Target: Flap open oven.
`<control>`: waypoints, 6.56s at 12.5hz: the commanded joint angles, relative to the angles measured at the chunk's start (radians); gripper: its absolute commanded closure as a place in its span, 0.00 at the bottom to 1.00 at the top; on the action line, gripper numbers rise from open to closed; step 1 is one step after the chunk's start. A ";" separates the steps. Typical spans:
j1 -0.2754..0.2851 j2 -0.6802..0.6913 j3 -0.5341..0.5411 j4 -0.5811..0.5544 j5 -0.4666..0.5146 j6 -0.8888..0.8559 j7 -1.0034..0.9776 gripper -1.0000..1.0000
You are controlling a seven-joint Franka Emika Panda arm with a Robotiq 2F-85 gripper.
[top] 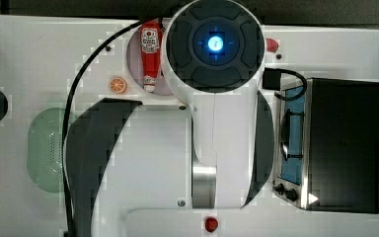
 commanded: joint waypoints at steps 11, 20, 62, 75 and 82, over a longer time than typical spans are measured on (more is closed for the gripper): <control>-0.029 -0.433 -0.066 -0.310 -0.004 -0.171 0.116 0.66; -0.055 -0.278 -0.219 -0.430 -0.087 0.107 -0.559 0.83; 0.153 0.486 -0.199 -0.449 -0.764 0.612 -0.249 0.83; 0.157 0.225 -0.169 -0.331 -0.291 0.531 -0.209 0.83; 0.149 -0.062 -0.205 -0.046 0.006 -0.054 -0.170 0.83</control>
